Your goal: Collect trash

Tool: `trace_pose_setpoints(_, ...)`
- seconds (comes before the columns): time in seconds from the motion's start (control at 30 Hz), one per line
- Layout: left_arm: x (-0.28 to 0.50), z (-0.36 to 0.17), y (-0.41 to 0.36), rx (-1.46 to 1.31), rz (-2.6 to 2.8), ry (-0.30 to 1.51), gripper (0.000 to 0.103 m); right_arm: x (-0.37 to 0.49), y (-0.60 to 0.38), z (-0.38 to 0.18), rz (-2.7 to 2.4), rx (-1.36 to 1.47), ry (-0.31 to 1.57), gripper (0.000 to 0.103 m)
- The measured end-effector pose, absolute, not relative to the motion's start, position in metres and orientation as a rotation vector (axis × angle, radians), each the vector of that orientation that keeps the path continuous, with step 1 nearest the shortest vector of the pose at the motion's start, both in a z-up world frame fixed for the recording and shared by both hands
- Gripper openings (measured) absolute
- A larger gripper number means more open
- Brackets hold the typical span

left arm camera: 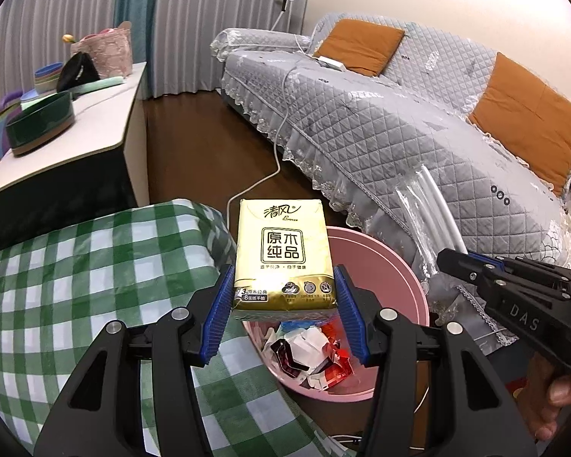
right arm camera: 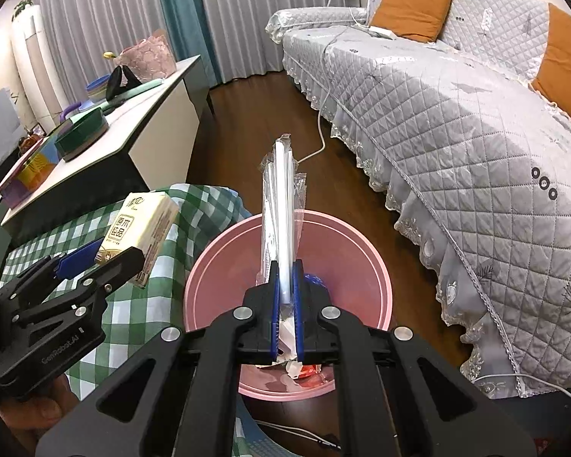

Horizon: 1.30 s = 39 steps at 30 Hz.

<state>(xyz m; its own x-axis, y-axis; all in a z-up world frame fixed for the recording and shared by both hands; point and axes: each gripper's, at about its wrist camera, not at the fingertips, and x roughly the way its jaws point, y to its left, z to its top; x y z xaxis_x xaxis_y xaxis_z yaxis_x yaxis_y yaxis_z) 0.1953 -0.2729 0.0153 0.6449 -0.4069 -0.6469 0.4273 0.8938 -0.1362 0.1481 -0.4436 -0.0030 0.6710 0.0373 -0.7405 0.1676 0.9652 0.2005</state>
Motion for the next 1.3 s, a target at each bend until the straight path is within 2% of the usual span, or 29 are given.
trace_pose_setpoints(0.13, 0.197, 0.015, -0.280, 0.040, -0.484, 0.733, 0.052, 0.148, -0.447, -0.005, -0.087, 0.272, 0.841, 0.013)
trace_pose_setpoints(0.17, 0.197, 0.015, -0.280, 0.040, -0.485, 0.733, 0.053, 0.148, -0.448, -0.005, -0.097, 0.269, 0.845, 0.020)
trace_pose_setpoints(0.2, 0.198, 0.015, -0.281, 0.036, -0.493, 0.735, 0.057, 0.148, -0.449, -0.006, -0.107, 0.269, 0.846, 0.032)
trace_pose_setpoints(0.27, 0.197, 0.017, -0.282, 0.040, -0.496, 0.732, 0.066, 0.148, -0.451, -0.006, -0.119, 0.272, 0.846, 0.047)
trace_pose_setpoints(0.63, 0.188, 0.025, -0.274, 0.047, -0.474, 0.719, 0.069, 0.143, -0.455, 0.001, -0.154, 0.287, 0.826, 0.057)
trace_pose_setpoints(0.77, 0.181, 0.033, -0.268, 0.049, -0.460, 0.707, 0.072, 0.140, -0.455, 0.010, -0.171, 0.292, 0.800, 0.070)
trace_pose_setpoints(0.87, 0.172, 0.041, -0.263, 0.051, -0.449, 0.691, 0.081, 0.135, -0.455, 0.017, -0.180, 0.295, 0.778, 0.078)
trace_pose_setpoints(0.97, 0.162, 0.050, -0.258, 0.054, -0.445, 0.679, 0.084, 0.129, -0.453, 0.025, -0.197, 0.287, 0.755, 0.087)
trace_pose_setpoints(1.1, 0.143, 0.063, -0.246, 0.050, -0.434, 0.662, 0.095, 0.115, -0.450, 0.038, -0.232, 0.274, 0.717, 0.097)
trace_pose_setpoints(1.3, 0.114, 0.085, -0.221, 0.036, -0.439, 0.656, 0.095, 0.088, -0.439, 0.056, -0.246, 0.250, 0.682, 0.098)
